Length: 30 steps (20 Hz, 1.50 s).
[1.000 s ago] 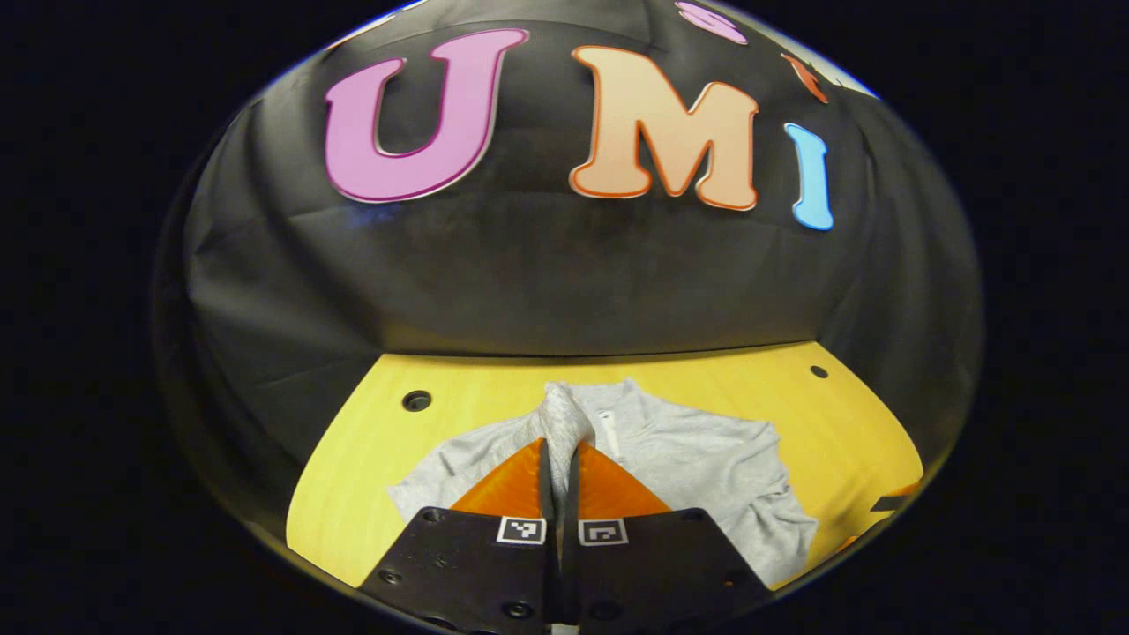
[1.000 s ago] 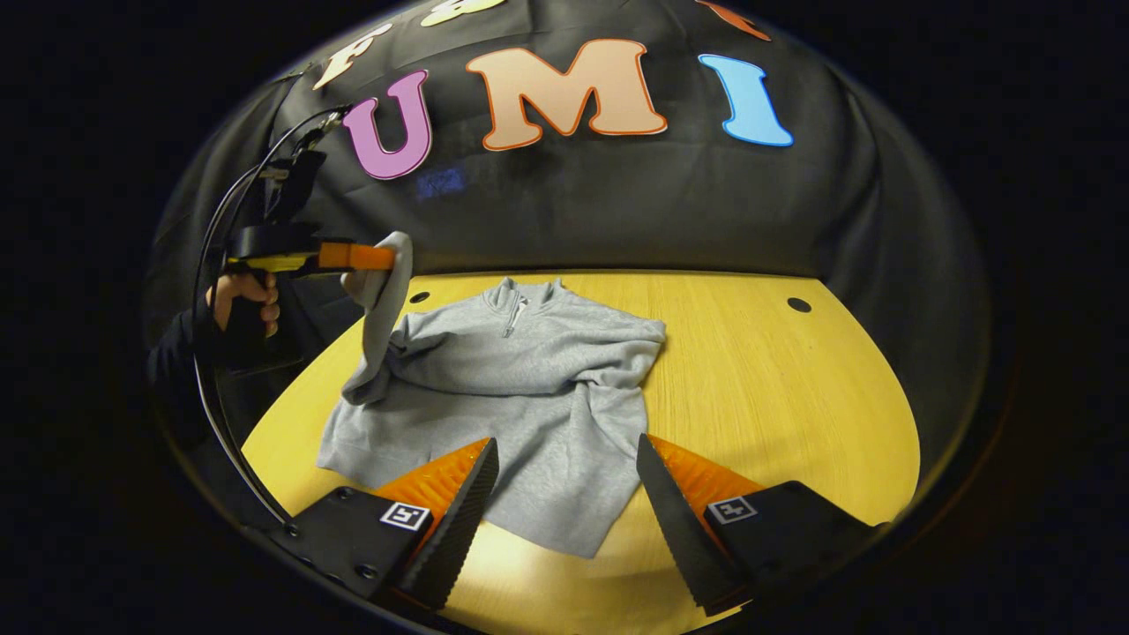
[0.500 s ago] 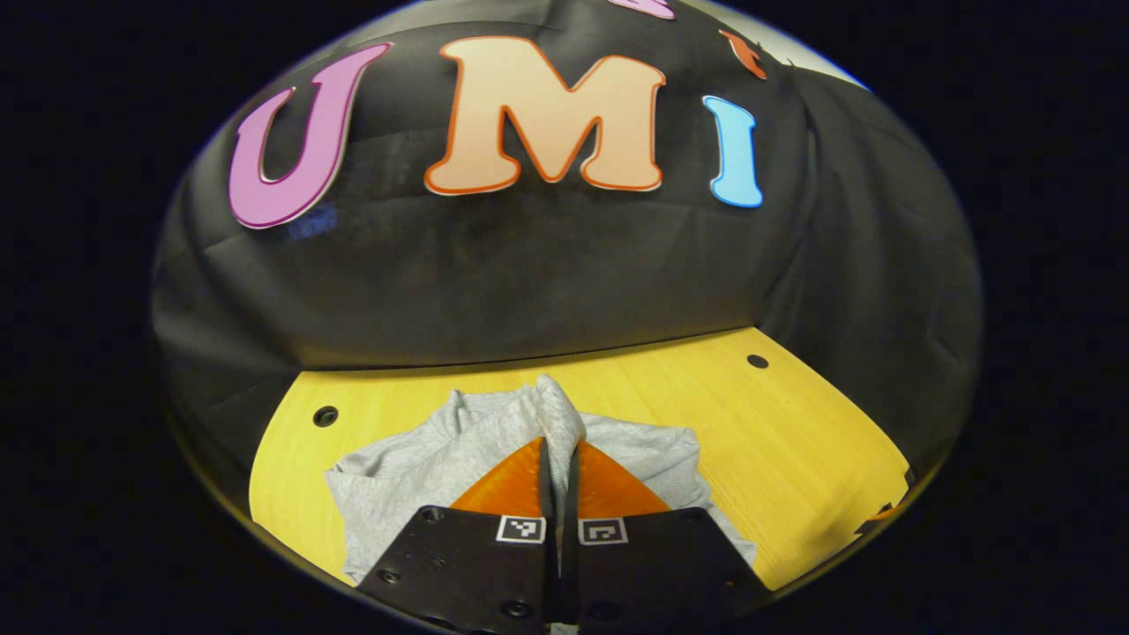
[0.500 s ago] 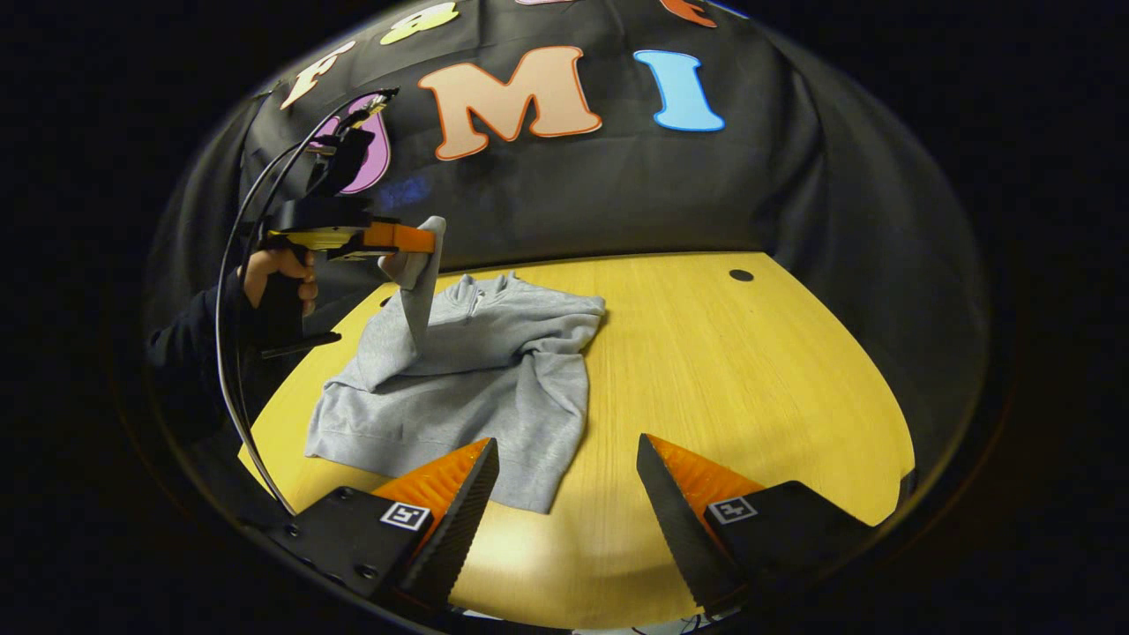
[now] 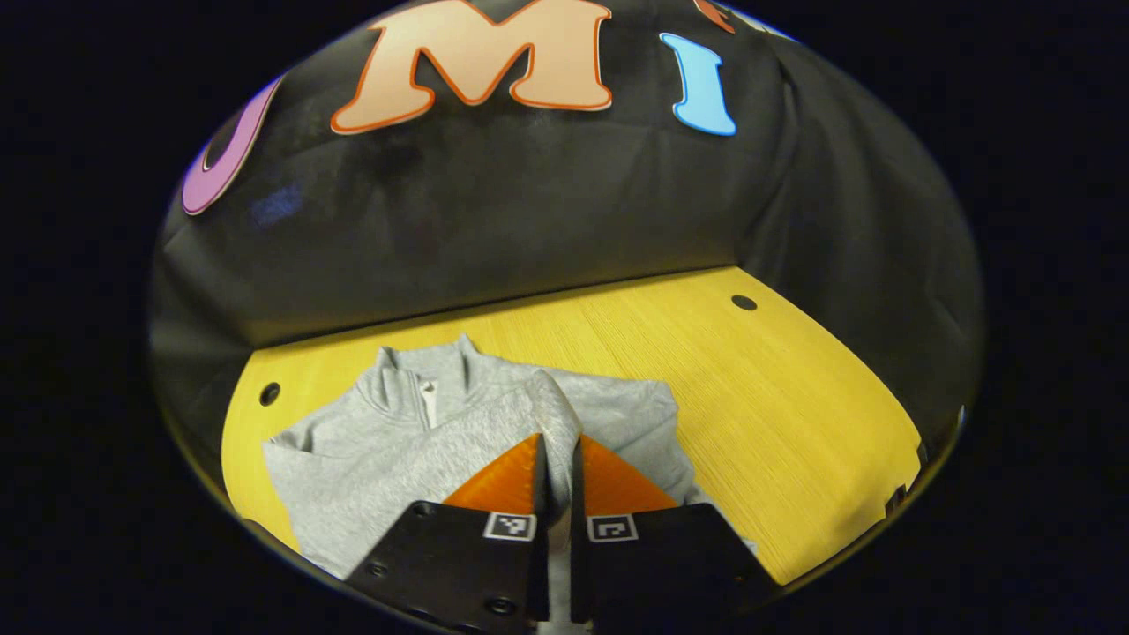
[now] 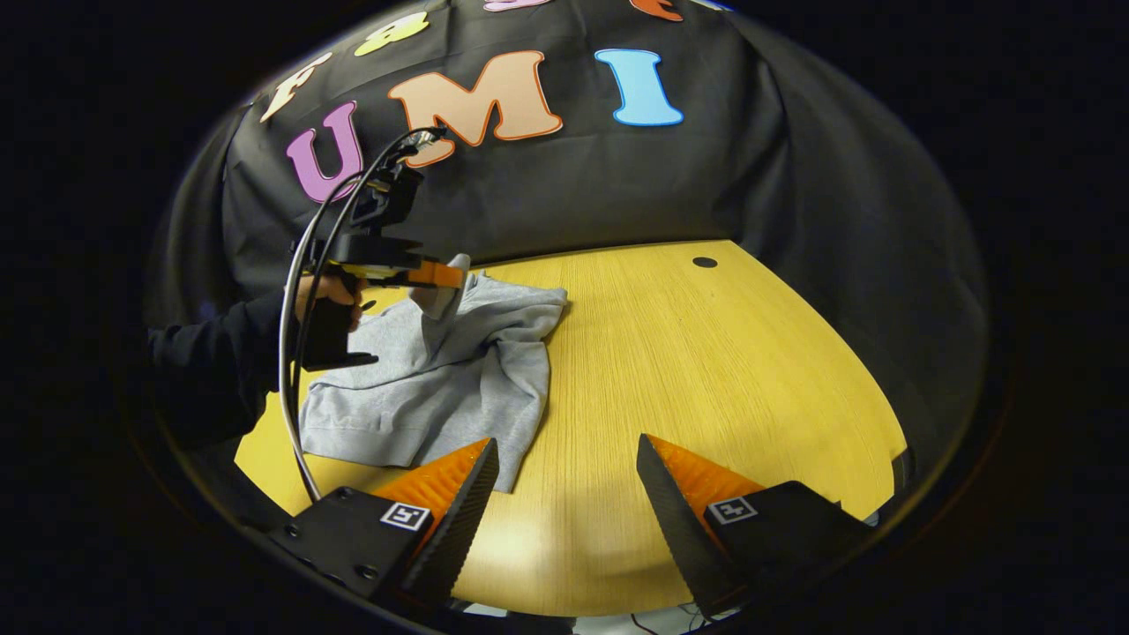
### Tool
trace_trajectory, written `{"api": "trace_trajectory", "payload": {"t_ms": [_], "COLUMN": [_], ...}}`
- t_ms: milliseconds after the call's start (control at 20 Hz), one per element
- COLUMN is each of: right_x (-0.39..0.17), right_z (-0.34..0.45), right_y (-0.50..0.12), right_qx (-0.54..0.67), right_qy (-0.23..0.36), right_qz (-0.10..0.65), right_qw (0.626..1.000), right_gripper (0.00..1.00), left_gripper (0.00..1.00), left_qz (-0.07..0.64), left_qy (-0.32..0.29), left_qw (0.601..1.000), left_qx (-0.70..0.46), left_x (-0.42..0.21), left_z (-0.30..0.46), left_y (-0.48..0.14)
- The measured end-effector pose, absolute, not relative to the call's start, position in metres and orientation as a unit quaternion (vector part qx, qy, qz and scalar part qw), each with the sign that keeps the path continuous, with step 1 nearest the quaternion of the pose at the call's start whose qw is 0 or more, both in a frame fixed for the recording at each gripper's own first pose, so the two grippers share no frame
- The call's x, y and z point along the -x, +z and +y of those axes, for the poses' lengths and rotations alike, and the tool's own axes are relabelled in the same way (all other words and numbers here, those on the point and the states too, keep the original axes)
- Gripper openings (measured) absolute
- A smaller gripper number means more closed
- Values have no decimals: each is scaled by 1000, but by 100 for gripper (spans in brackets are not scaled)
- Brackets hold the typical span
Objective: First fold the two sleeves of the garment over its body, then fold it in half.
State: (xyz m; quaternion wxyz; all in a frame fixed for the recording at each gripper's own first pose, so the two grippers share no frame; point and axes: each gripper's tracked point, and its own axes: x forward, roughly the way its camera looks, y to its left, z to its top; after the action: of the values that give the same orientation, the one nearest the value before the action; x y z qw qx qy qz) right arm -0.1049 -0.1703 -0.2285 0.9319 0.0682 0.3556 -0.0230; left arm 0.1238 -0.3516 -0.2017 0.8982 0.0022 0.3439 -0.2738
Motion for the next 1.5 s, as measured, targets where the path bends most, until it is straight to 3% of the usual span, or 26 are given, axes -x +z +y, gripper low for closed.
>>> {"api": "trace_trajectory", "payload": {"t_ms": [50,100,250,500,550,600,800,850,900,1000,1350,1400,1500], "right_x": [102,100,84,56,51,46,30,27,26,24,33,36,40], "right_z": [-168,-165,-152,-129,-124,-119,-104,-101,-98,-95,-90,-91,-91], "right_y": [-229,-229,-228,-232,-232,-232,-239,-241,-244,-250,-281,-287,-296], "right_qx": [-69,-69,-68,-70,-72,-74,-71,-72,-72,-66,-37,-29,-21], "right_qy": [-19,-14,6,37,42,47,60,62,64,65,71,70,65], "right_qz": [356,356,349,344,344,343,345,347,348,352,383,388,396], "right_qw": [932,932,935,936,935,935,934,933,932,931,920,918,916], "right_gripper": [98,98,98,98,98,98,94,98,94,98,94,98,94], "left_gripper": [29,34,97,95,90,95,95,95,96,95,95,95,95], "left_qz": [346,343,309,270,270,270,266,269,274,285,357,364,378], "left_qy": [-279,-275,-254,-219,-208,-197,-162,-153,-145,-126,-56,-50,-50], "left_qw": [896,898,917,937,940,942,949,950,950,950,930,928,923], "left_qx": [3,-1,-11,27,30,33,43,42,40,35,61,58,51], "left_x": [-122,-124,-133,-124,-121,-116,-97,-90,-82,-62,5,15,30], "left_z": [-355,-353,-330,-274,-258,-242,-179,-164,-150,-119,-48,-40,-32], "left_y": [-204,-206,-182,-151,-150,-149,-148,-150,-154,-164,-226,-233,-246]}}
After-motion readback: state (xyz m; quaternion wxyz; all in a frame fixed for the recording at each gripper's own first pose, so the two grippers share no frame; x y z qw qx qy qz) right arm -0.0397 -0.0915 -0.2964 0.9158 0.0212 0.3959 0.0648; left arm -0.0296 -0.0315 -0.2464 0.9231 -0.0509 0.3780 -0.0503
